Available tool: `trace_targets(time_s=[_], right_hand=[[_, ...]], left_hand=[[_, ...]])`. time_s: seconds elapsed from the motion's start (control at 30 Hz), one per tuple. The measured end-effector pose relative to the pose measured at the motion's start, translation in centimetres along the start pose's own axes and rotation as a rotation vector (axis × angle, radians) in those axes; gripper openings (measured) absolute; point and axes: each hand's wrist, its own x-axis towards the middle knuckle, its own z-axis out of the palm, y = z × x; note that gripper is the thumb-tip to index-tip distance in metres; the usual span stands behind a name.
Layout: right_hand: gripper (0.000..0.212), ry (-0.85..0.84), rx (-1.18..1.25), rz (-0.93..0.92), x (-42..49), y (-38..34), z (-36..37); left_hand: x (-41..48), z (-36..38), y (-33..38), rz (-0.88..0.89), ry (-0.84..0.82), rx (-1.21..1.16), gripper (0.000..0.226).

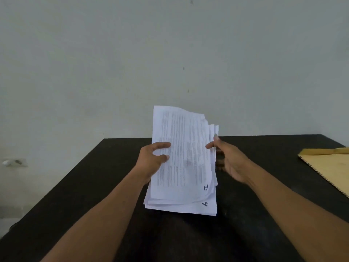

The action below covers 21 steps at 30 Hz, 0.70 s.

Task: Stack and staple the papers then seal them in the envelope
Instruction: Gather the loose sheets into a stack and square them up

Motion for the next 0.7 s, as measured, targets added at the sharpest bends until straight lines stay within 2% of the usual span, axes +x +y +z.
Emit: trace_targets(time_s=[0.07, 0.13, 0.2, 0.3, 0.37, 0.53, 0.7], right_hand=[[0.03, 0.015, -0.124, -0.068, 0.0, -1.5, -1.4], [0.009, 0.13, -0.306, -0.251, -0.2, -3.6, -2.6], [0.018, 0.286, -0.469, -0.421, -0.6, -5.6, -3.5], [0.035, 0.424, -0.58, -0.554, -1.2, -6.5, -4.5], [0.04, 0.41, -0.587, -0.563, -1.6, -5.1, -5.2], [0.034, 0.344, -0.534, -0.399, -1.8, 1.7, -5.1], [0.037, 0.426, -0.45, -0.47, -1.9, 1.3, -3.7]], left_hand=[[0.8, 1.4, 2.1, 0.119, -0.015, 0.014, 0.033], [1.5, 2.6, 4.3, 0.226, -0.009, 0.014, 0.03], [2.4, 3.6, 6.1, 0.338, 0.011, 0.043, 0.027], [3.1, 4.8, 6.6, 0.461, 0.037, 0.148, 0.025], [2.8, 5.7, 5.3, 0.478, 0.04, 0.202, 0.023], [1.3, 7.6, 0.3, 0.424, -0.015, 0.315, 0.025], [1.1, 8.5, 0.4, 0.456, 0.014, 0.31, 0.028]])
